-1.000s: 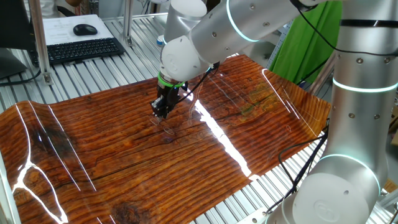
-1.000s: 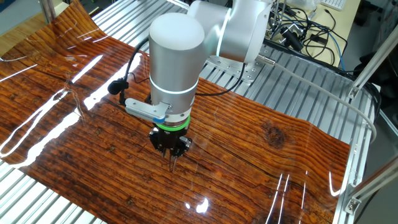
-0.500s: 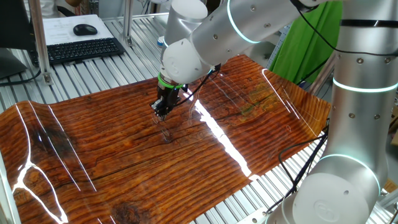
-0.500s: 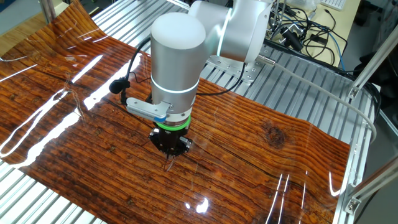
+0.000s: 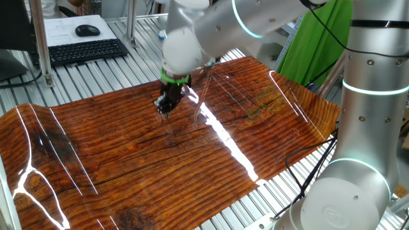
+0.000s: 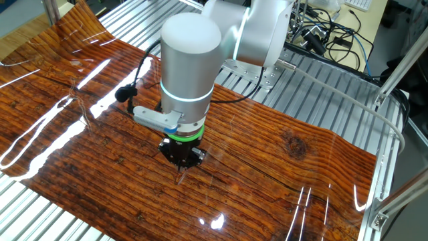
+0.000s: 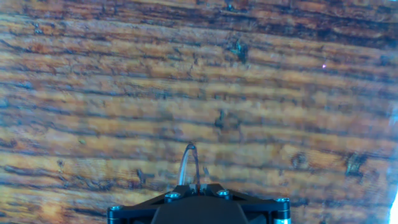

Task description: Unfold the leg of the glasses (with one hand)

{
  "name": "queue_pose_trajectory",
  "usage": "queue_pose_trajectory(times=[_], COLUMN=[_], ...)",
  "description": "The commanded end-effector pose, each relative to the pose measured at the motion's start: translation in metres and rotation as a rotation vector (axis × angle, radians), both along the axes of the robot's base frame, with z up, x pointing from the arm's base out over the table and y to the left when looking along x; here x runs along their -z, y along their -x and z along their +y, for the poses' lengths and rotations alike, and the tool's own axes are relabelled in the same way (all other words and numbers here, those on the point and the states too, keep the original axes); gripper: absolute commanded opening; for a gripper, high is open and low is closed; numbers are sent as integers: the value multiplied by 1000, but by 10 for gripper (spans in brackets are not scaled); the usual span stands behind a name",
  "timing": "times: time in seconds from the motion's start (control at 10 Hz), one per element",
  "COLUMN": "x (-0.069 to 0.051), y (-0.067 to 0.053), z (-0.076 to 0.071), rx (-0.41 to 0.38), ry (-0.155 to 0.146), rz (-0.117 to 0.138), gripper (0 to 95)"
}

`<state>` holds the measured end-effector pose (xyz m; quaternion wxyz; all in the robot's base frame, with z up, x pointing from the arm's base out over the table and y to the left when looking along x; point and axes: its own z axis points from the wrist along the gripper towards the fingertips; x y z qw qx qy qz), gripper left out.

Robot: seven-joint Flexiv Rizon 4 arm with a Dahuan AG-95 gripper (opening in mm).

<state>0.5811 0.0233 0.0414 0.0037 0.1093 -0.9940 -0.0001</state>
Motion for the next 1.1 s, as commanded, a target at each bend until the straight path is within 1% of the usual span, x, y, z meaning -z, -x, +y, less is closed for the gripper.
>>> queue_pose_trajectory(times=[0.1, 0.3, 0.4, 0.6, 0.7, 1.1], x=[-4, -5, -7, -13, -16, -18], y=[-1, -1, -1, -1, -1, -1], z=[0, 1, 2, 6, 9, 12], rx=[-2, -7, -16, -23, -27, -28], ry=[41, 61, 90, 123, 162, 208], rz=[-12, -27, -38, -35, -34, -32], gripper=[0, 0, 0, 0, 0, 0])
